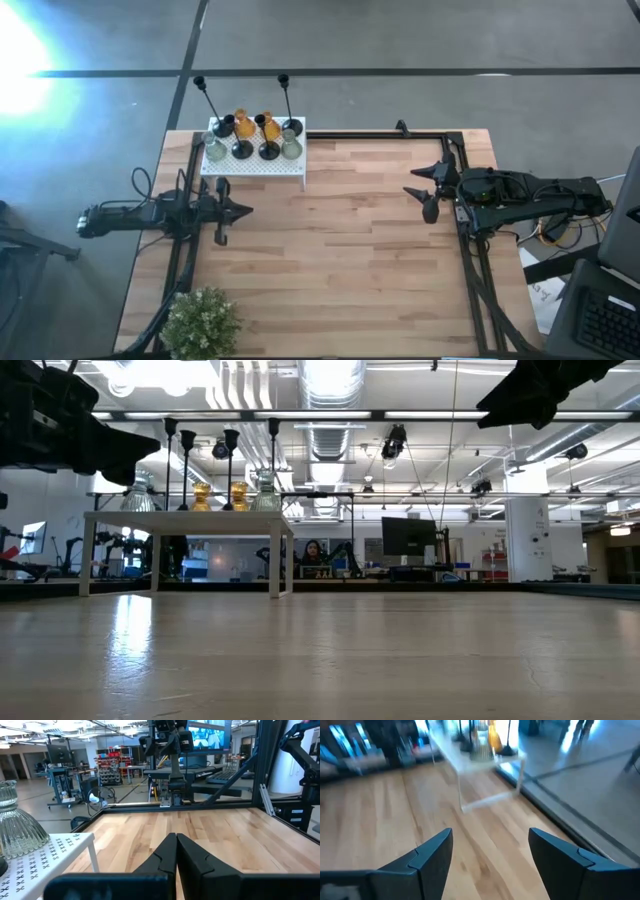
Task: Pick & Place candle stick holders
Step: Return to Home Position
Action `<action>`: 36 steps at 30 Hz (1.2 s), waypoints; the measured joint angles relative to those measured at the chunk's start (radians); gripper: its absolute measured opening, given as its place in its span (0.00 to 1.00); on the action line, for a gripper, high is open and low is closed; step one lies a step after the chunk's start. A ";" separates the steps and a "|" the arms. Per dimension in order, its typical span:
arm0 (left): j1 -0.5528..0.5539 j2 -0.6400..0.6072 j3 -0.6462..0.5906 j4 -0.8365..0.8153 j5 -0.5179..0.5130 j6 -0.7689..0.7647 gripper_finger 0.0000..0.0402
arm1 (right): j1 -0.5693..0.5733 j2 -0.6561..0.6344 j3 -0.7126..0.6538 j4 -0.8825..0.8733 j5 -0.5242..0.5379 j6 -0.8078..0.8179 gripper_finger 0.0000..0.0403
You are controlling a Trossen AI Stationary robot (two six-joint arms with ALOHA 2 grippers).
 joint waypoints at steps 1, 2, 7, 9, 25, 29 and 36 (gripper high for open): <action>0.000 0.000 0.000 0.000 0.000 0.000 0.03 | 0.000 -0.010 -0.013 0.036 0.000 -0.001 0.64; 0.000 0.000 0.000 0.000 0.000 0.000 0.03 | 0.000 -0.023 -0.038 0.113 0.000 -0.013 0.64; 0.000 0.000 0.000 0.000 0.000 0.000 0.04 | -0.001 -0.066 -0.230 0.567 -0.237 -0.356 0.65; 0.000 0.000 0.000 0.000 0.000 0.000 0.03 | 0.000 -0.074 -0.306 0.664 -0.344 -0.348 0.66; 0.000 0.000 0.000 -0.001 0.001 0.000 0.04 | 0.000 -0.274 -0.687 0.918 -0.477 -0.296 0.66; 0.000 0.000 0.000 -0.002 0.001 0.000 0.04 | 0.000 -0.348 -0.687 0.816 -0.478 -0.209 0.66; 0.000 0.000 0.000 -0.001 0.000 0.000 0.03 | 0.000 -0.442 -0.687 0.731 -0.478 -0.288 0.66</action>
